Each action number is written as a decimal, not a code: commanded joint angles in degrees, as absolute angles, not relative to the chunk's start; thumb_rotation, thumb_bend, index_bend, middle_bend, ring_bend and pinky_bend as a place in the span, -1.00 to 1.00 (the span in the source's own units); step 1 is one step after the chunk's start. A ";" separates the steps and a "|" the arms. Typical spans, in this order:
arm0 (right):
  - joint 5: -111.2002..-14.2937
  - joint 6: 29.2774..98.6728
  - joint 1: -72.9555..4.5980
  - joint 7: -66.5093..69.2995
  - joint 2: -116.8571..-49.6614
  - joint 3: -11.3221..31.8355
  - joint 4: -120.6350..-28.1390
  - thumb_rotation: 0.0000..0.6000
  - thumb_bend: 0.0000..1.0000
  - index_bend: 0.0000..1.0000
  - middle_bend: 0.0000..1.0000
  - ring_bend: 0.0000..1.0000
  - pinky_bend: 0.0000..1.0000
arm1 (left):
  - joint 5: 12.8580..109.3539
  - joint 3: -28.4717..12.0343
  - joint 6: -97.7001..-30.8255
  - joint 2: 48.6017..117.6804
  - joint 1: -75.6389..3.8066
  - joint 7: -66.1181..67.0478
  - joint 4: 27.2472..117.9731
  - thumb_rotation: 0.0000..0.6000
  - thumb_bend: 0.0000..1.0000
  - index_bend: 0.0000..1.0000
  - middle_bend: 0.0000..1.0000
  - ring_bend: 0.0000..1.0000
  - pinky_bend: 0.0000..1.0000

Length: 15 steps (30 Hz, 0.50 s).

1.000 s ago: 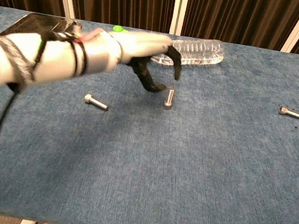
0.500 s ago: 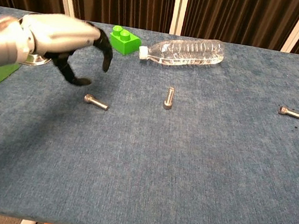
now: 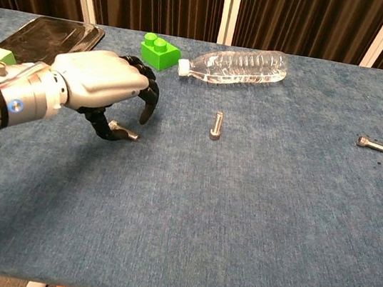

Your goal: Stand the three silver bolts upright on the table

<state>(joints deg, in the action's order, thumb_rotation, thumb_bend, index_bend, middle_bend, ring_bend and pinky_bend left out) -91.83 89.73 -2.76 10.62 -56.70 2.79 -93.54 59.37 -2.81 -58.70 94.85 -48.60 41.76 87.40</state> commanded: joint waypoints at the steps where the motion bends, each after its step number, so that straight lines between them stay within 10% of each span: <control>1: -91.89 89.73 -2.78 10.66 -56.75 2.77 -93.48 1.00 -0.40 -0.83 -0.72 -1.00 -1.00 | 58.69 -3.05 -58.36 95.57 -48.66 42.20 86.92 1.00 -0.33 -0.10 -0.61 -0.90 -1.00; 15: -91.63 89.82 -2.60 10.77 -56.73 2.70 -93.37 1.00 -0.40 -0.83 -0.72 -1.00 -1.00 | 56.16 -4.35 -57.30 98.09 -48.47 41.75 83.89 1.00 -0.33 0.00 -0.60 -0.90 -1.00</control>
